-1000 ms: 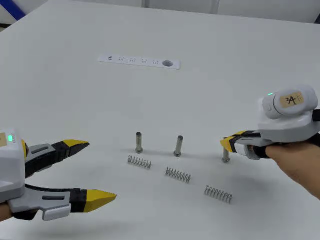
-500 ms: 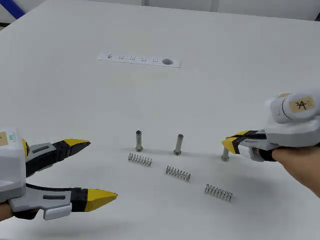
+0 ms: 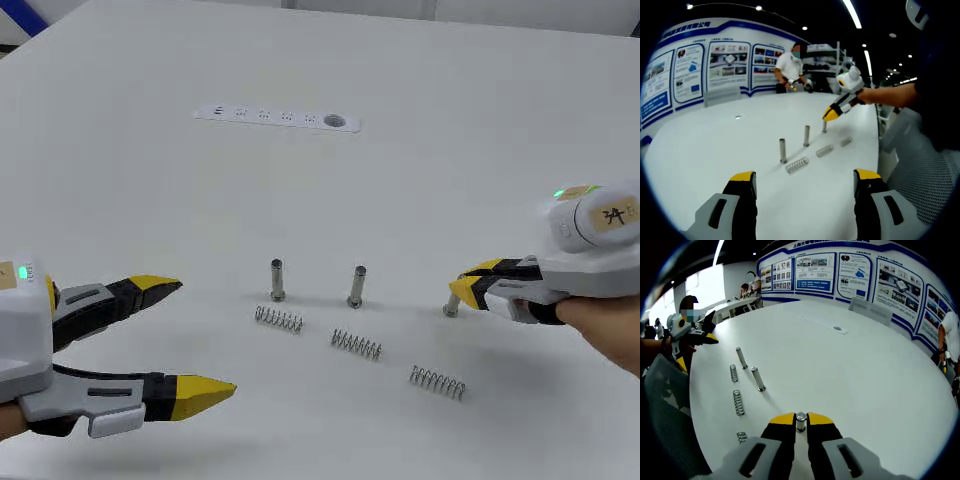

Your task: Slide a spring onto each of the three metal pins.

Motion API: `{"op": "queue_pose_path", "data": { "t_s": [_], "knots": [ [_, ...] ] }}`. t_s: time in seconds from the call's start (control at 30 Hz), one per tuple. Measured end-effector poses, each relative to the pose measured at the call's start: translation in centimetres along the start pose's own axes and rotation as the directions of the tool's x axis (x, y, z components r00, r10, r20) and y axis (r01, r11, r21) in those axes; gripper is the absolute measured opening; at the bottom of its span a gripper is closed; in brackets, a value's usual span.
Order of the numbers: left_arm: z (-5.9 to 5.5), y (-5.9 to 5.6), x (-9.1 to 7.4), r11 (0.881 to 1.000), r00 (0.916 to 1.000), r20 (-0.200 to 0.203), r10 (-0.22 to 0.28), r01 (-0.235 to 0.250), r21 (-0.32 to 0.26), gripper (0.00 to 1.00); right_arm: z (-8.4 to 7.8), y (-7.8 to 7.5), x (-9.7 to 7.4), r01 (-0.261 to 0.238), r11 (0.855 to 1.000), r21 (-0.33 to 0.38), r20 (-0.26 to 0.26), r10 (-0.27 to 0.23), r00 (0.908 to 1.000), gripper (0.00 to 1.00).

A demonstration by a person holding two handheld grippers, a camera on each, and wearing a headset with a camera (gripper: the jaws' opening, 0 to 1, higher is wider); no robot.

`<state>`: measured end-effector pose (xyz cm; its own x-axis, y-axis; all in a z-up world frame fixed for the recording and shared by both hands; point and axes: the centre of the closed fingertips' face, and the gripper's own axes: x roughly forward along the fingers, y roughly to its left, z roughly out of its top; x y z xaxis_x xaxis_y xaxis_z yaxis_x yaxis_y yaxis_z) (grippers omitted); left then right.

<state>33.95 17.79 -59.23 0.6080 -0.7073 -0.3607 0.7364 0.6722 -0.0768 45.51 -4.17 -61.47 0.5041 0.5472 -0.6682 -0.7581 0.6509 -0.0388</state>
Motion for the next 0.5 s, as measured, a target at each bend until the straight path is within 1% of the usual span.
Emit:
{"op": "queue_pose_path", "data": {
  "t_s": [0.33,0.5],
  "knots": [
    [-0.08,-0.14,-0.05,1.0,1.0,-0.002,-0.001,0.001,-0.002,0.81,0.13,-0.24,0.18,0.003,1.0,0.021,0.005,-0.003,1.0,0.1],
    [0.0,-0.1,-0.11,1.0,1.0,-0.002,0.0,0.0,-0.003,0.81,0.27,-0.28,0.16,0.006,1.0,0.015,0.009,-0.006,0.9999,0.12]
  ]
}}
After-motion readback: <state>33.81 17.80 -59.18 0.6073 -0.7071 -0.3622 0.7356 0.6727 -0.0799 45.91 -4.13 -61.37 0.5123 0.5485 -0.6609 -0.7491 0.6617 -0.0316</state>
